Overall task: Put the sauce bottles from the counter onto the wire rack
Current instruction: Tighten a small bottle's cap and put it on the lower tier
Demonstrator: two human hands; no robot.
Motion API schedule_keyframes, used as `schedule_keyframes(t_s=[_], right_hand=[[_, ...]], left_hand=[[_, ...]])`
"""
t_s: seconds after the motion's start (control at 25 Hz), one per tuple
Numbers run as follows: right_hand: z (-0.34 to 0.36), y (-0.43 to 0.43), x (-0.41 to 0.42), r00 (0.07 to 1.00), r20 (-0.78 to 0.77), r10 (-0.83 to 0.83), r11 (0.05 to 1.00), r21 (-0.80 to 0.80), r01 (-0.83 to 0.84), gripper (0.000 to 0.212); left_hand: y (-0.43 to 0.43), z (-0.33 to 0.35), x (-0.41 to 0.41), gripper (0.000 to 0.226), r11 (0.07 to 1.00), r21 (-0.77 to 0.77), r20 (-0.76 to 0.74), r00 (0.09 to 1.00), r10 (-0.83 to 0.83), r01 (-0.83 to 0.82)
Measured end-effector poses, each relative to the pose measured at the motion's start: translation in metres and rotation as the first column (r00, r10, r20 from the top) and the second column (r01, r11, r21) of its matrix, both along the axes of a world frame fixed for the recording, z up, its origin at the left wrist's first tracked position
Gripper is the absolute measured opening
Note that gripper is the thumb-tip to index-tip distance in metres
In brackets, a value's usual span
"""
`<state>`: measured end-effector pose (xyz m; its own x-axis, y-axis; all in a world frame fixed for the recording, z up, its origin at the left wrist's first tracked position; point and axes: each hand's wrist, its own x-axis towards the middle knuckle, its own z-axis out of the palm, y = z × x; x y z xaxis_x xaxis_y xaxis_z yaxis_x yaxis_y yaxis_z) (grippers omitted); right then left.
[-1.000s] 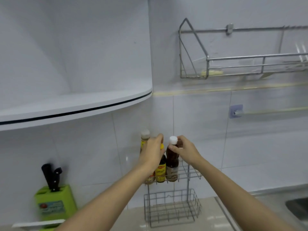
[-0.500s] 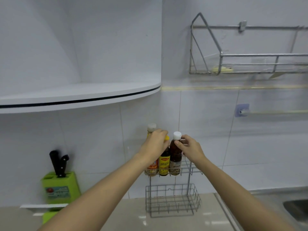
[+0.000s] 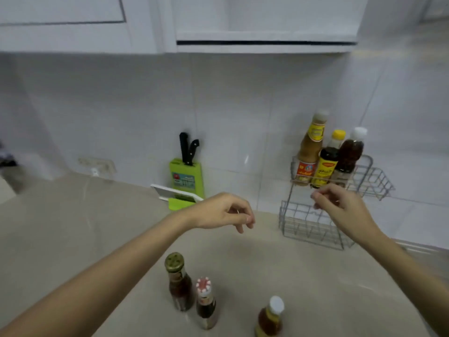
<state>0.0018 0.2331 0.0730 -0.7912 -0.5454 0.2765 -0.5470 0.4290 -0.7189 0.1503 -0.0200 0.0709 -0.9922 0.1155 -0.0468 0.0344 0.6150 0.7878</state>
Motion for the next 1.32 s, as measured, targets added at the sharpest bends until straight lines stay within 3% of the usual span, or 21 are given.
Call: schedule_keyframes(t_s=[0.2, 0.32, 0.44, 0.56, 0.8, 1.12, 1.32], right_hand=[[-0.033, -0.092, 0.084, 0.929, 0.046, 0.367, 0.904, 0.218, -0.368, 0.009], [-0.044, -0.144, 0.132, 0.858, 0.005, 0.513, 0.805, 0.345, -0.483, 0.021], [-0.054, -0.180, 0.168, 0.806, -0.058, 0.589, 0.692, 0.552, -0.466, 0.045], [-0.065, -0.199, 0.186, 0.760, -0.159, 0.631, 0.611, 0.706, -0.358, 0.057], [-0.073, -0.208, 0.187, 0.716, -0.200, 0.669, 0.550, 0.781, -0.296, 0.048], [-0.078, -0.206, 0.160, 0.557, -0.024, 0.830, 0.430, 0.662, -0.613, 0.039], [-0.079, -0.205, 0.155, 0.487, -0.046, 0.872, 0.397, 0.648, -0.650, 0.040]], left_hand=[[-0.067, -0.054, 0.069, 0.017, 0.938, 0.141, -0.012, 0.947, 0.322, -0.318], [-0.099, -0.094, 0.113, 0.042, 0.893, 0.067, 0.102, 0.894, 0.437, -0.445], [-0.100, -0.135, 0.154, 0.047, 0.912, -0.025, 0.188, 0.894, 0.406, -0.409], [-0.079, -0.156, 0.171, 0.048, 0.917, 0.087, 0.237, 0.902, 0.360, -0.389], [-0.064, -0.177, 0.160, 0.041, 0.874, 0.074, 0.081, 0.876, 0.475, -0.481], [-0.073, -0.187, 0.162, 0.038, 0.919, 0.011, 0.055, 0.918, 0.394, -0.395], [-0.076, -0.190, 0.158, 0.045, 0.920, -0.001, 0.026, 0.919, 0.393, -0.393]])
